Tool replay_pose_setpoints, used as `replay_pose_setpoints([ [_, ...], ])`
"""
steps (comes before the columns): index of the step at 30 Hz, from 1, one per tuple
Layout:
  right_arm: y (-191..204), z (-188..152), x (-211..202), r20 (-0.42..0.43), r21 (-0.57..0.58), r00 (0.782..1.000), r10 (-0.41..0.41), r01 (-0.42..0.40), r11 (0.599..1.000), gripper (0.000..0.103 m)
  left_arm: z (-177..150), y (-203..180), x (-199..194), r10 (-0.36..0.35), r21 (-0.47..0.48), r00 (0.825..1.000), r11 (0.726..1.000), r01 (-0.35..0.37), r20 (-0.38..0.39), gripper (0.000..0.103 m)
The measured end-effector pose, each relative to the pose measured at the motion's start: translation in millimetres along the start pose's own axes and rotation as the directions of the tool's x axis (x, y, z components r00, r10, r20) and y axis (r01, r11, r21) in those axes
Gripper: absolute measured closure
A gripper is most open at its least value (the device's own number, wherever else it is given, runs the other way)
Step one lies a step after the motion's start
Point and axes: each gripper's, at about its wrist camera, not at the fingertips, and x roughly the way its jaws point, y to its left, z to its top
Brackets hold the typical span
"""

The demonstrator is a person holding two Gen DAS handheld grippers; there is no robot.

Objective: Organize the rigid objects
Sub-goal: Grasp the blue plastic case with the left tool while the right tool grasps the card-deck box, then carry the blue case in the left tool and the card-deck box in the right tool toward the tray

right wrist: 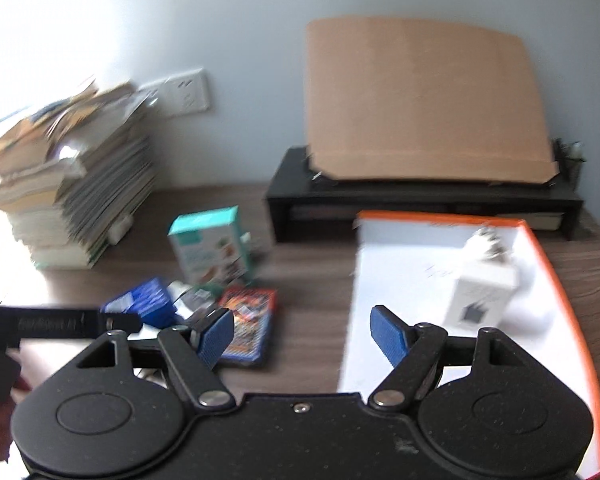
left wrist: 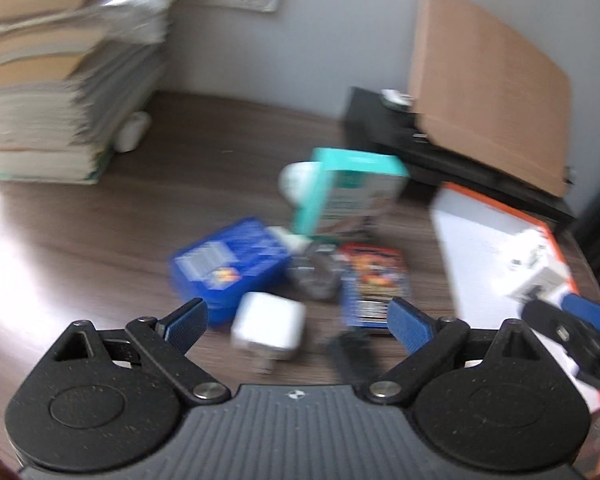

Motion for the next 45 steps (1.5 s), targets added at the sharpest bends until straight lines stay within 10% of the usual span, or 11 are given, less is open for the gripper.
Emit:
replay_pose_setpoints([
  [10, 49, -24, 29, -0.113, -0.080, 0.993, 0.036, -0.046, 0.996, 0.014, 19, 57, 52, 0.047, 0.107, 0.997, 0.993, -0.040, -0.058, 0.004],
  [23, 49, -16, 60, -0.142, -0.007, 0.989, -0.030, 0.029, 1.000, 0.014, 31, 54, 92, -0.124, 0.356, 0.983, 0.920, 0.164, -0.132, 0.011],
  [28, 43, -6, 82, -0.169, 0.042, 0.984, -0.051, 0.059, 0.997, 0.014, 32, 62, 94, -0.082, 0.313, 0.993, 0.944, 0.105, -0.086, 0.040],
  [40, 62, 3, 156, -0.295, -0.025, 0.950, -0.106, 0.103, 0.994, 0.014, 33, 89, 65, -0.023, 0.081, 0.999, 0.996, 0.027, -0.049, 0.040],
  [41, 63, 3, 157, -0.282, -0.031, 0.954, -0.104, 0.099, 0.995, 0.029, 32, 89, 61, -0.023, 0.076, 0.999, 0.997, 0.027, -0.049, 0.040],
  [45, 67, 6, 152, -0.236, -0.072, 0.962, -0.136, 0.122, 0.990, 0.032, 31, 82, 49, -0.028, 0.054, 0.999, 0.998, 0.030, -0.028, 0.040],
])
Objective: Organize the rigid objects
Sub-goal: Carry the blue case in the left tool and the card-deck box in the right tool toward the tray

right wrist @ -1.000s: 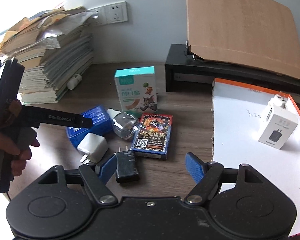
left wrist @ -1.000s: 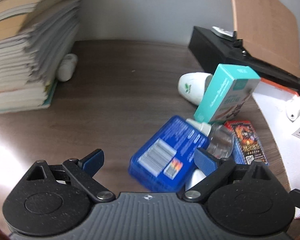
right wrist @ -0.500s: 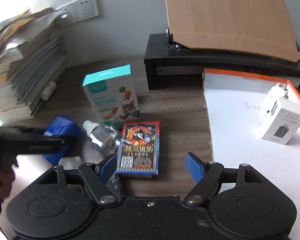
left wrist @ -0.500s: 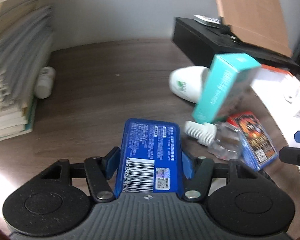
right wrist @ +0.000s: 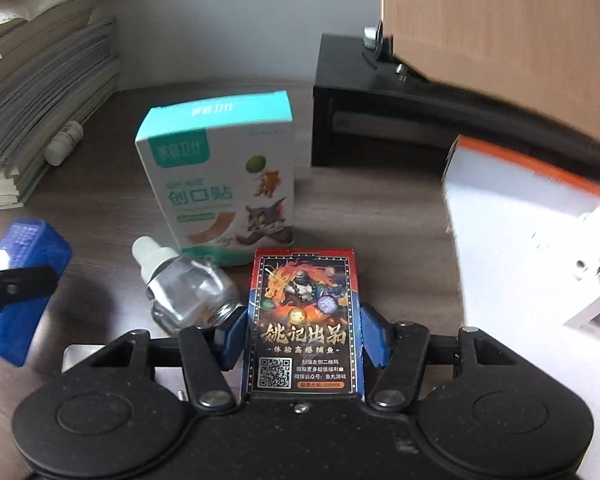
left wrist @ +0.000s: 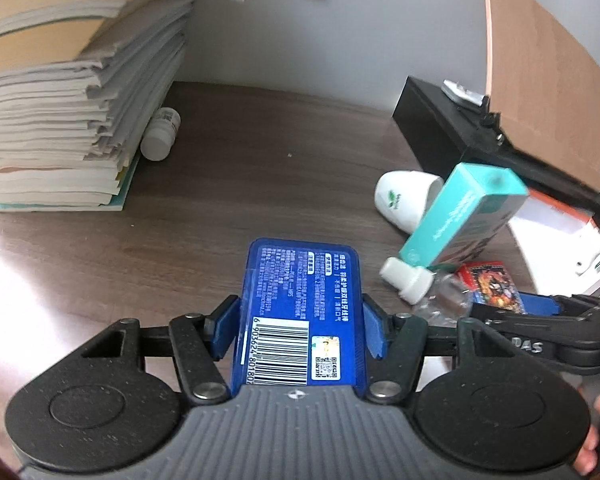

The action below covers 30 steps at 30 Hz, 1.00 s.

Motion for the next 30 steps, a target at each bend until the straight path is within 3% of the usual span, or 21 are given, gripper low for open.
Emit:
replay_pose_setpoints([
  [12, -67, -18, -90, 0.145, 0.123, 0.989, -0.024, 0.006, 0.992, 0.032, -16, -86, -38, -0.084, 0.002, 0.995, 0.996, 0.084, 0.058, 0.040],
  [22, -151, -59, -146, 0.182, 0.216, 0.974, -0.134, 0.093, 0.972, 0.032, -44, -189, -45, -0.209, 0.066, 0.977, 0.976, 0.206, 0.036, 0.040],
  [30, -200, -94, -171, 0.197, 0.258, 0.966, -0.169, 0.115, 0.959, 0.032, -67, -240, -34, -0.228, 0.073, 0.973, 0.971, 0.226, 0.026, 0.040],
])
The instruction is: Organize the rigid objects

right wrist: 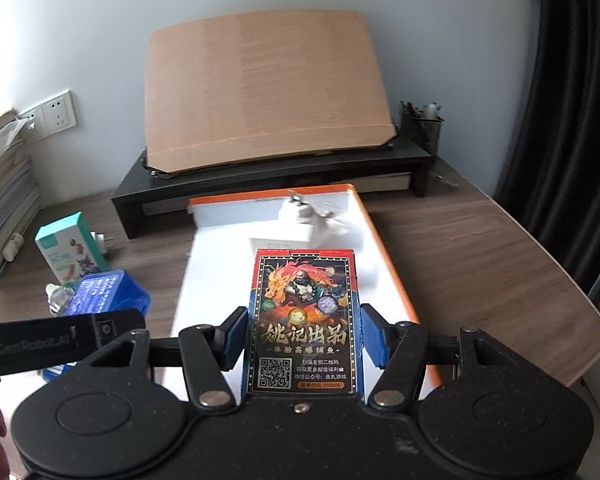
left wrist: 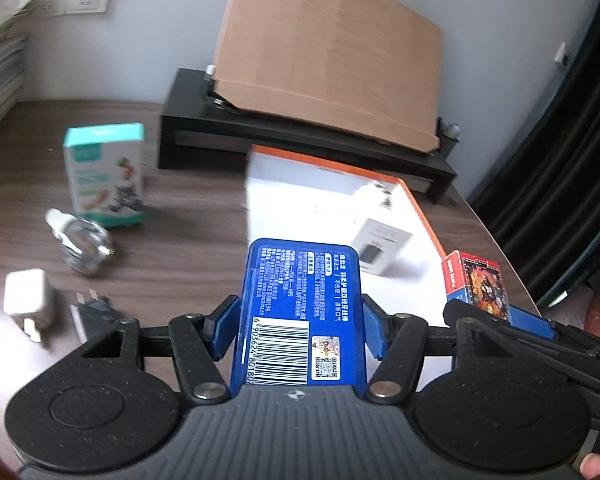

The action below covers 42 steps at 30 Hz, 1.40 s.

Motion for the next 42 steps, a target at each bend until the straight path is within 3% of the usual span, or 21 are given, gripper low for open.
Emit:
replay_pose_setpoints([
  [18, -18, 2, -2, 0.044, 0.000, 0.996, 0.076, -0.076, 0.997, 0.032, -5, -23, -10, 0.077, -0.018, 0.996, 0.997, -0.077, 0.049, 0.040],
  [23, -14, 5, 1, 0.038, -0.002, 0.996, 0.083, -0.083, 0.997, 0.032, -2, -24, -16, 0.066, -0.005, 0.994, 0.998, -0.066, 0.083, 0.040],
  [42, -29, 4, 11, 0.030, 0.028, 0.998, 0.058, -0.059, 0.998, 0.032, 3, -28, 3, 0.051, 0.019, 0.998, 0.998, -0.052, 0.044, 0.040],
])
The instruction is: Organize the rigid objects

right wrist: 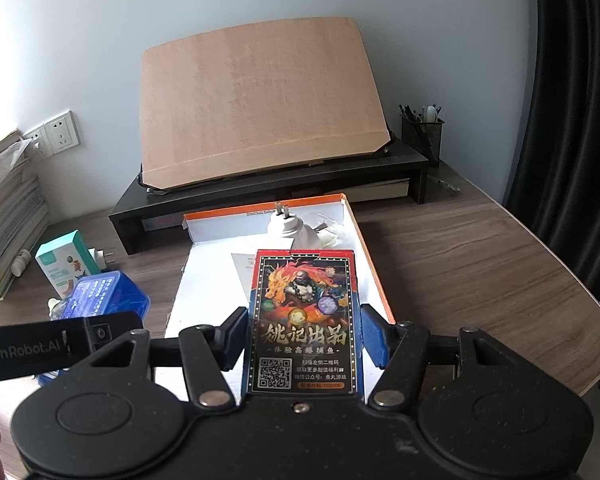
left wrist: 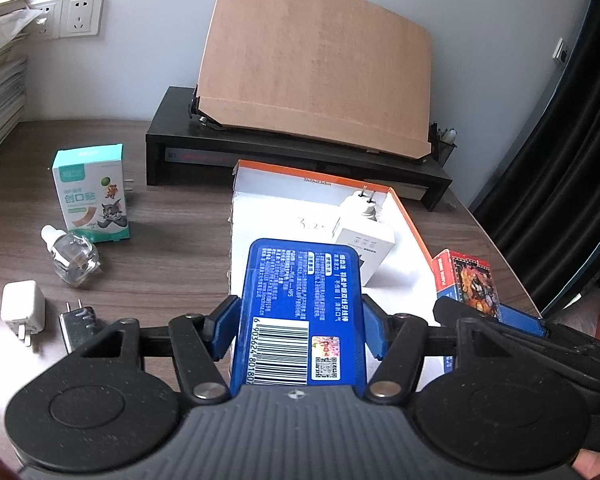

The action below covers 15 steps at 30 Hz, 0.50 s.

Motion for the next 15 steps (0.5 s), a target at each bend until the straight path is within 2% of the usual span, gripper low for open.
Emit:
replay_pose_setpoints([
  [15, -6, 4, 11, -0.015, 0.011, 1.000, -0.016, 0.016, 1.000, 0.032, 6, -4, 15, -0.012, 0.000, 1.000, 1.000, 0.012, -0.012, 0.040],
])
